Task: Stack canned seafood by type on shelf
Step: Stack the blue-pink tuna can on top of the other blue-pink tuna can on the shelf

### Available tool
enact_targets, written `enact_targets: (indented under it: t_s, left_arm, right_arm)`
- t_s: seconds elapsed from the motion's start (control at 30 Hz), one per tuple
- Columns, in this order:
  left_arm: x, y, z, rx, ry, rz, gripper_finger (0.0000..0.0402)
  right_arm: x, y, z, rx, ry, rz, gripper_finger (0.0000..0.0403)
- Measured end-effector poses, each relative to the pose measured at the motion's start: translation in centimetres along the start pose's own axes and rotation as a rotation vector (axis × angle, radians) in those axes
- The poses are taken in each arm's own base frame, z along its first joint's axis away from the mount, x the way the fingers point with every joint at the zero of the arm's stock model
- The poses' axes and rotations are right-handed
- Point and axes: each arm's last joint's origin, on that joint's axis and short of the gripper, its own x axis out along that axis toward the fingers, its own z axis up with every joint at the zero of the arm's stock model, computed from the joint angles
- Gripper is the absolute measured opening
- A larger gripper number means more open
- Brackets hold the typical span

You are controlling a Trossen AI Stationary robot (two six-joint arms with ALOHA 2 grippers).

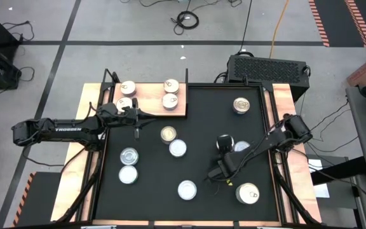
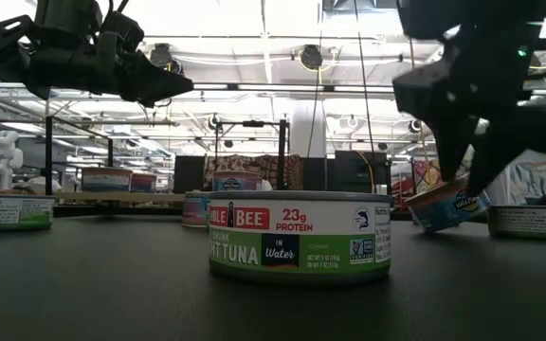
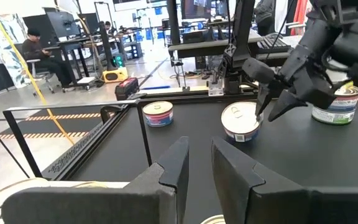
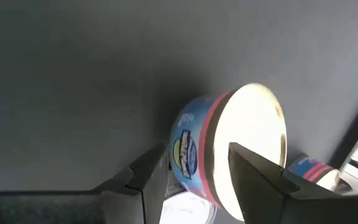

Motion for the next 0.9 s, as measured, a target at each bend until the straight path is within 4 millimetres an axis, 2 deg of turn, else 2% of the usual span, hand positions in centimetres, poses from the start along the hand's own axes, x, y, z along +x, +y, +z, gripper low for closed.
enact_targets:
  t_s: [0.27,0.43,0.63,0.9]
  left_arm:
    - [0.0,0.0,0.0,0.000,0.000,0.000,0.0072]
    - [0.0,0.0,0.0,0.000,0.000,0.000,0.0072]
    - [0.0,0.0,0.0,0.000,0.000,0.000,0.0072]
    - [0.0,0.0,0.0,0.000,0.000,0.000,0.0072]
  right_arm:
    - [1.4,0.6,0.2,-0.029,0.075,-0.061,0.0159]
    - [1.7,0.8,0.4,-0.029,0.078,-0.082,0.0136]
    - [1.8,0.8,0.5,0.134,0.060,-0.083,0.0108]
    - [3.1,1.3,0.2,0.289,0.019,-0.093,0.0105]
